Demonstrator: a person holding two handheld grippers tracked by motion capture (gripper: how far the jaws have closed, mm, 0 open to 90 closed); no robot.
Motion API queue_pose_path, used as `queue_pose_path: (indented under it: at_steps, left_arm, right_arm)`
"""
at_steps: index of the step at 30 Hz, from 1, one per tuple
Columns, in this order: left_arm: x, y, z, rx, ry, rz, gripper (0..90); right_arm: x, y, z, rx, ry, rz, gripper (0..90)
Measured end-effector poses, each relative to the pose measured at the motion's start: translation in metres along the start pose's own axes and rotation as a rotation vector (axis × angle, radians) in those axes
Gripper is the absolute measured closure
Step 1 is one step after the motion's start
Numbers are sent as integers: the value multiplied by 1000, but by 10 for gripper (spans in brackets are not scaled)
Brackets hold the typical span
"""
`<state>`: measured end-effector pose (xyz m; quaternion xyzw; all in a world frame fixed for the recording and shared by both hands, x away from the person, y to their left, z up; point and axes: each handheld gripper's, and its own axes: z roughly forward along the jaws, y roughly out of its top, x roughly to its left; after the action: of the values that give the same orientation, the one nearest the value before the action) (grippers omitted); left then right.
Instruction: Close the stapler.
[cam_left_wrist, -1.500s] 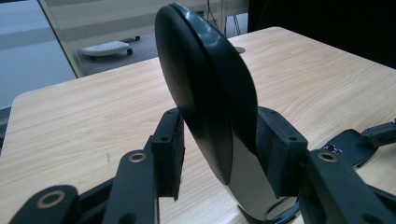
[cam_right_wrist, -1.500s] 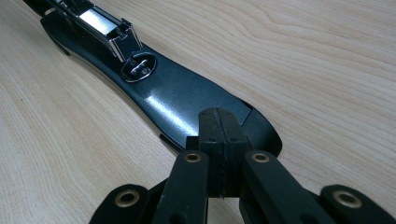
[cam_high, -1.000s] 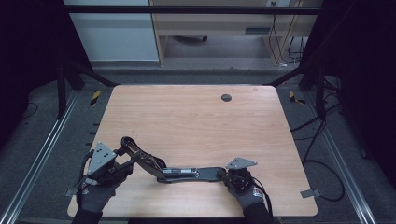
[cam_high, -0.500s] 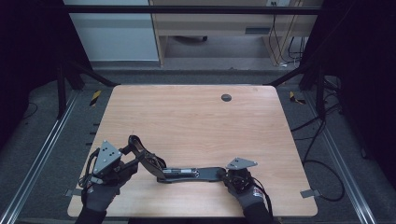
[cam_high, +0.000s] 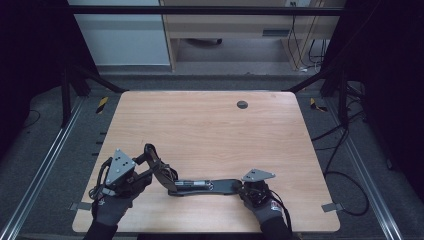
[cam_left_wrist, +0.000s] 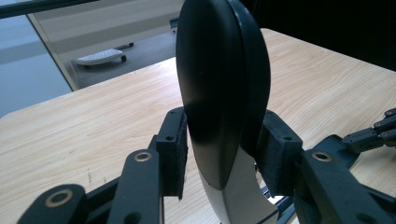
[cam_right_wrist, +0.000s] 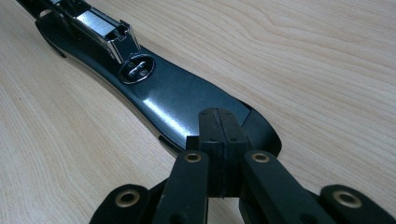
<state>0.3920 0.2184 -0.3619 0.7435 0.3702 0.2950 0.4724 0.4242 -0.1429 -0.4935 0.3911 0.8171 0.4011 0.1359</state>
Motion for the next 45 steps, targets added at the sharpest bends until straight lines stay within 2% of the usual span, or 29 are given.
queue_pose_path:
  at_steps: [18,25,33,34,36,45]
  left_arm:
    - [-9,5,5,2,-8,27,577]
    - [-12,7,8,-7,-8,55,578]
    - [-17,9,10,4,-10,56,578]
    - [-17,9,11,-5,-7,72,579]
    - [-19,9,11,5,-8,64,578]
    - [-25,12,14,10,-8,87,578]
  right_arm:
    - [0,0,0,3,2,4,900]
    - [0,0,0,3,1,2,900]
    - [0,0,0,3,2,2,900]
    - [0,0,0,4,1,2,900]
    - [0,0,0,4,1,3,900]
    - [0,0,0,5,1,3,900]
